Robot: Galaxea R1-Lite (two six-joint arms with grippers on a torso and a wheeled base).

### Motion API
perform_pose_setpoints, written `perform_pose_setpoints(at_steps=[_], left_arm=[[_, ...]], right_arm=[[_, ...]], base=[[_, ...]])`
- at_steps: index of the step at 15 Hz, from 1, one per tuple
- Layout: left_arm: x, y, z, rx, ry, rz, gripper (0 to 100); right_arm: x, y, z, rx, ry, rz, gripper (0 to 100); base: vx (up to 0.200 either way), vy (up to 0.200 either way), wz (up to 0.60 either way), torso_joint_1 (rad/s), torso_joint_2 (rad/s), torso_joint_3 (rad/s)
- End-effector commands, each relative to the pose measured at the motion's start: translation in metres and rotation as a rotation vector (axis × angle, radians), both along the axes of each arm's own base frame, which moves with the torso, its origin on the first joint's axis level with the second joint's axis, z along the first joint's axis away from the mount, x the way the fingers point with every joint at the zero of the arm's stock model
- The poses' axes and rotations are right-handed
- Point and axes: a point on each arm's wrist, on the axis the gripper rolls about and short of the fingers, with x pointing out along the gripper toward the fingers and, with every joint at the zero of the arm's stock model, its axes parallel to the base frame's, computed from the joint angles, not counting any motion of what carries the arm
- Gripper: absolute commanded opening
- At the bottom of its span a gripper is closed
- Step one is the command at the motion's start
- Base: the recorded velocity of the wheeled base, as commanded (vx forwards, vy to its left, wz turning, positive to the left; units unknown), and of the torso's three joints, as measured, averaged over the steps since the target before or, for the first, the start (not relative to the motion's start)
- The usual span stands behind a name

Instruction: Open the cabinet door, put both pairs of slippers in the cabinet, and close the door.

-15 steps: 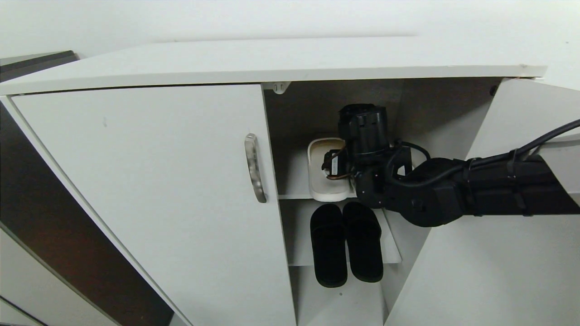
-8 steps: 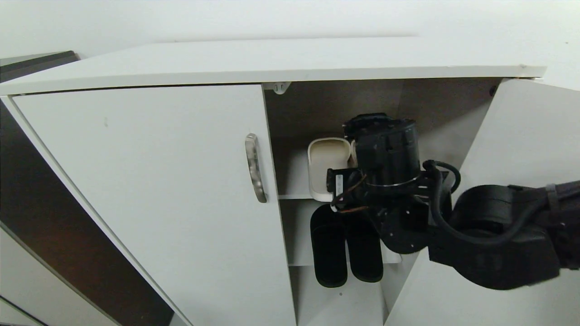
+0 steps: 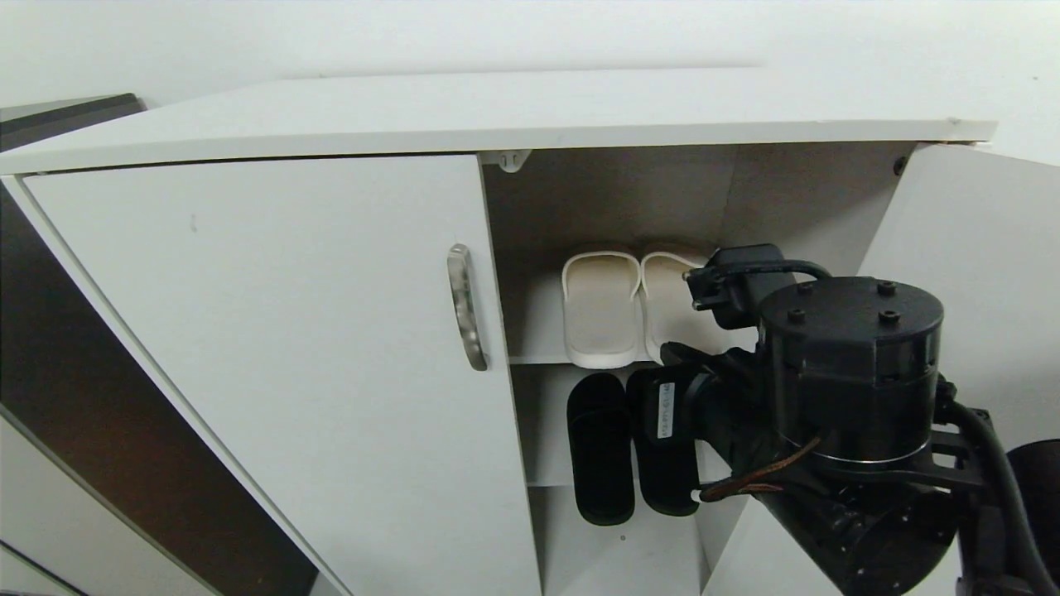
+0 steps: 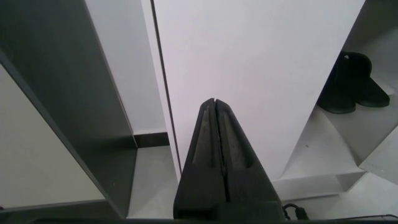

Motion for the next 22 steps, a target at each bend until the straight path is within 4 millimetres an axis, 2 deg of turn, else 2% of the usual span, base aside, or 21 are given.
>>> perform_pose_setpoints(at_steps=[1, 10, 22], left_arm=[[0.000, 0.000, 0.000, 0.000, 0.000, 0.000, 0], [0.000, 0.000, 0.000, 0.000, 0.000, 0.000, 0], [0.000, 0.000, 0.000, 0.000, 0.000, 0.000, 0]], right_arm=[[-0.003, -0.001, 0.002, 0.005, -0.002, 0.008, 0], [-0.002, 0.000, -0.005, -0.007, 0.011, 0.005, 0], [0.001, -0.006, -0.012, -0.024, 0.024, -0.012, 0]], base=[[0.000, 0.000, 0.00, 0.000, 0.00, 0.000], [0.000, 0.000, 0.00, 0.000, 0.00, 0.000], [-0.200, 0.000, 0.00, 0.002, 0.00, 0.002]])
